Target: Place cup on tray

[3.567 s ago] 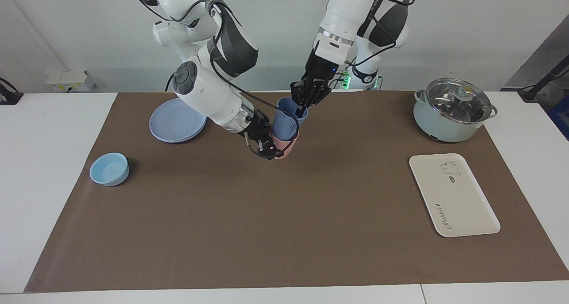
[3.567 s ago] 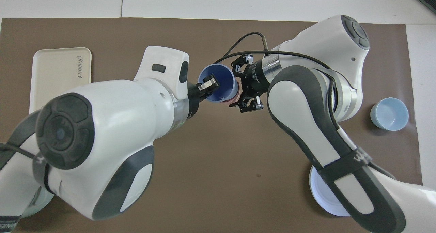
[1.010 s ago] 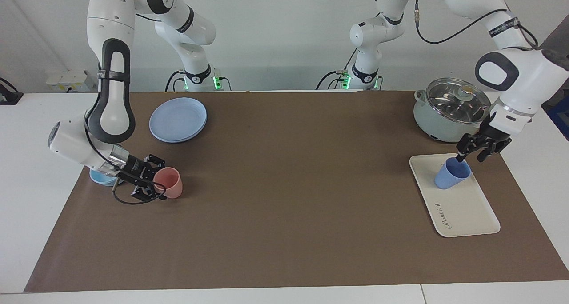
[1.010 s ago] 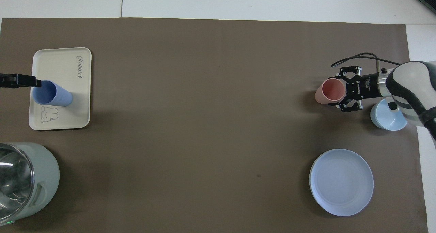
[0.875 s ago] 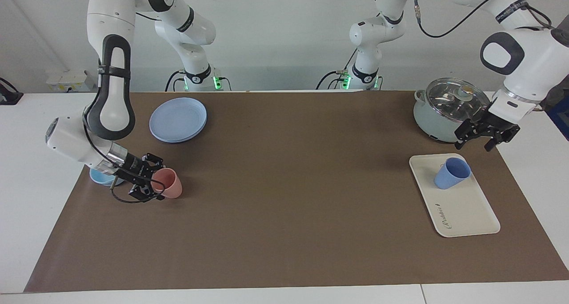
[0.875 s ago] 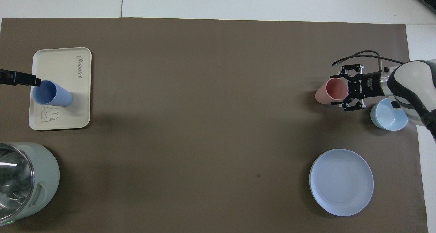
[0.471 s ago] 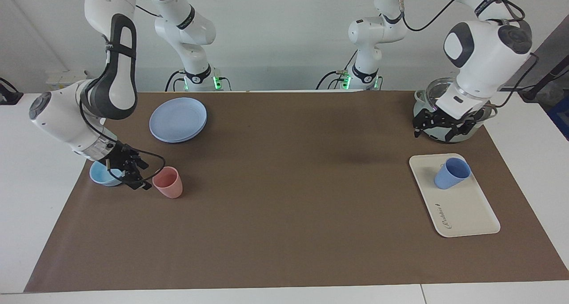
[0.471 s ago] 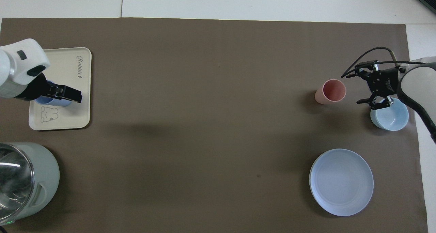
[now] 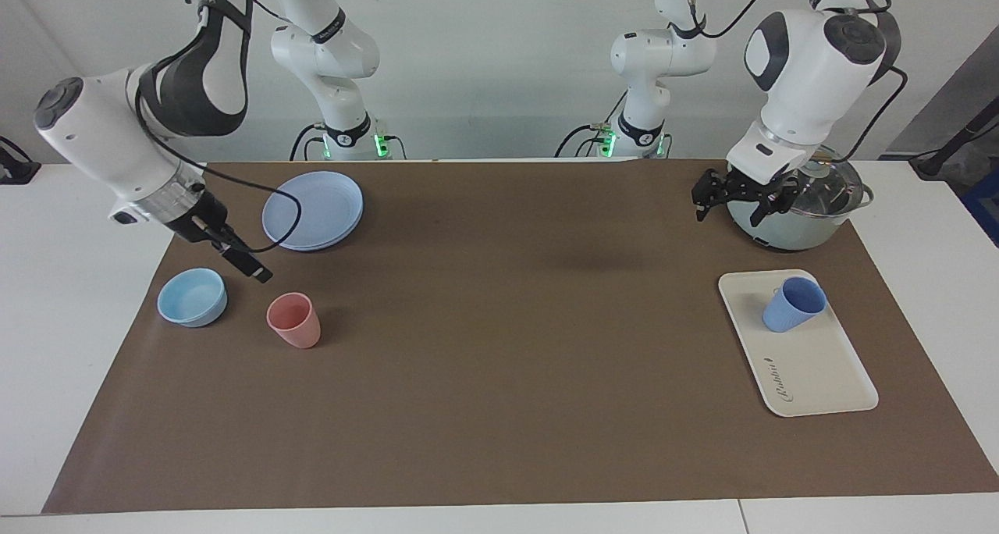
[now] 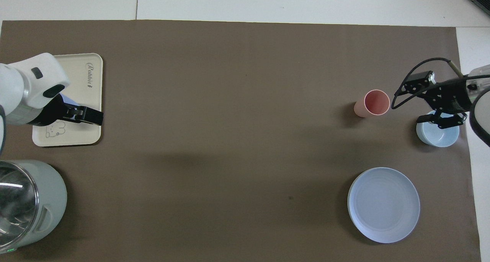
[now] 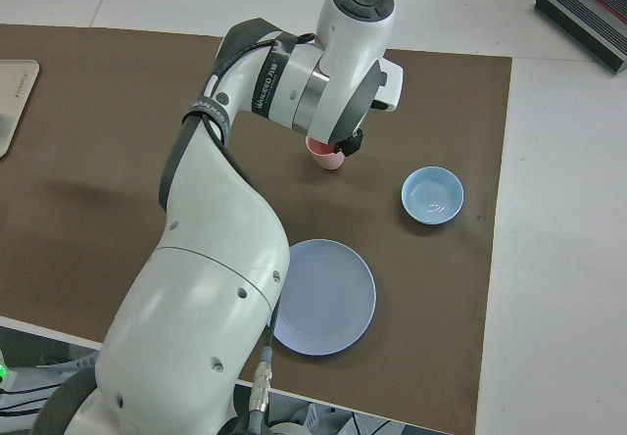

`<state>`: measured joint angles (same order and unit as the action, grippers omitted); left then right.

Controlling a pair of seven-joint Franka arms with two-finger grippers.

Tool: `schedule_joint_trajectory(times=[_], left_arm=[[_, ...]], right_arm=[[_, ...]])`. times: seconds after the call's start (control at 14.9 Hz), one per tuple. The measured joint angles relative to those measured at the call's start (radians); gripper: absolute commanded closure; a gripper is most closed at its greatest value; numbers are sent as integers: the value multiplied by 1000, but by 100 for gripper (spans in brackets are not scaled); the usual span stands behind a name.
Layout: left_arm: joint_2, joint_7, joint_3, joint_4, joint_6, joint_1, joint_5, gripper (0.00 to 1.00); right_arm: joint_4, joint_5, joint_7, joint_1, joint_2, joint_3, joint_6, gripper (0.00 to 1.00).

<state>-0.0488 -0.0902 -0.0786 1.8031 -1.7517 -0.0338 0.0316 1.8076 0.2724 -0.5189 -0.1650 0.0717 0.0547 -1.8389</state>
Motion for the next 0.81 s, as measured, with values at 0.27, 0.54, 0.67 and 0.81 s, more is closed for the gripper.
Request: schedule_joint_trajectory(times=[0.27, 0.54, 0.67, 0.81], left_arm=[[-16, 0, 15, -126, 133, 1, 0, 0], [-14, 0, 16, -153, 168, 1, -1, 0], [-12, 0, 18, -153, 177, 1, -1, 0], [-11, 0, 18, -158, 196, 1, -4, 0]], right_arm=[[0, -105, 122, 144, -99, 8, 73, 1], [-24, -275, 147, 252, -112, 14, 76, 1], [-71, -303, 228, 255, -102, 13, 114, 1], [-127, -315, 298, 250, -89, 8, 150, 1]])
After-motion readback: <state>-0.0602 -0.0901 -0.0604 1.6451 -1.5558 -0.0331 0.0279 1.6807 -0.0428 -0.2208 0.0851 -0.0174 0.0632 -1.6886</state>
